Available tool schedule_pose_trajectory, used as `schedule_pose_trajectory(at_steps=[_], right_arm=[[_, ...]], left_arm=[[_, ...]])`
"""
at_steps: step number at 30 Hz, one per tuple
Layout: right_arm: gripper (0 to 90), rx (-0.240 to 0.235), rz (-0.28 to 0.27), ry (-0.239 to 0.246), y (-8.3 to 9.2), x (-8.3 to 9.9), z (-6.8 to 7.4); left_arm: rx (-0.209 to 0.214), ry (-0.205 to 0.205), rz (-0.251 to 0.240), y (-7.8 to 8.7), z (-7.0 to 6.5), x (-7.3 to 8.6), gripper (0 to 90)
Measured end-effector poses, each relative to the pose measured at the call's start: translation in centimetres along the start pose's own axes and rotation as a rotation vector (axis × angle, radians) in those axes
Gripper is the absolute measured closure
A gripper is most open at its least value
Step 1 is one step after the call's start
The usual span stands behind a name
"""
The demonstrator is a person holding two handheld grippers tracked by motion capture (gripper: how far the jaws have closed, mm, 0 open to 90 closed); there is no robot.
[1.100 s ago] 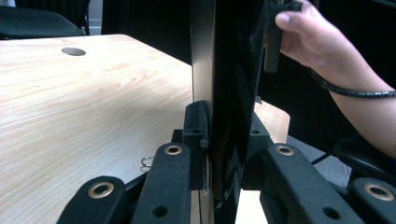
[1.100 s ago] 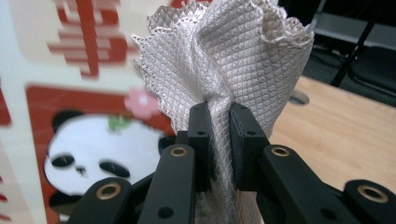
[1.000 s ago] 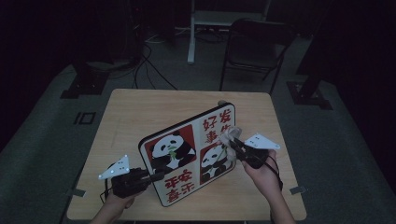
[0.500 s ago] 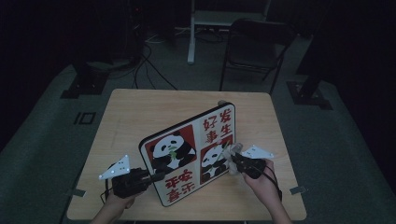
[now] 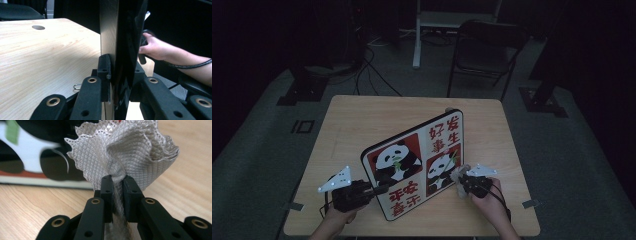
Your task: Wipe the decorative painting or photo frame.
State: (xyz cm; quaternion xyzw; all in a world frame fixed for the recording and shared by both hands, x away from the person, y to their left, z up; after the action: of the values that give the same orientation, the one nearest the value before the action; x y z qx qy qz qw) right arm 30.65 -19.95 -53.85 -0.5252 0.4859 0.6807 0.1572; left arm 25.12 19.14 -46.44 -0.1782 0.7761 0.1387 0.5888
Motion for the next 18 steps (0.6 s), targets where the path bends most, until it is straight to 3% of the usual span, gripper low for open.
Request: schedule_pose_trajectory(at_steps=[7, 10, 18], right_arm=[[80.4, -0.001, 0.029, -0.014, -0.2, 0.5, -0.1], [80.5, -0.002, 0.002, -0.033, 0.4, 0.0, -0.3], [80.7, 0.033, -0.212, -0.050, 4.6, -5.2, -1.3]], left_arm=[[-0.018, -0.010, 0.004, 0.0, -0.1, -0.1, 78.1], [-0.020, -0.005, 0.003, 0.0, 0.0, -0.1, 78.5], [-0.026, 0.000, 0.001, 0.0, 0.1, -0.1, 79.2]])
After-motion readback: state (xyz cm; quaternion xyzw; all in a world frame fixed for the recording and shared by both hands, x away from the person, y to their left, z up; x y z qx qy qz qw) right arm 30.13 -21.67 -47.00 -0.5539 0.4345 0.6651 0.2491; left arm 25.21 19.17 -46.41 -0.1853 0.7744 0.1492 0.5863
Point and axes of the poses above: each handheld gripper's, and its own axes: y roughly backward along the jaws, x roughly out of its underside, z roughly to its left, the point moved 2 cm from there along -y, roughly forward along the jaws, and after that the axes turned 14 degrees about -z, right-handed, at the moved point
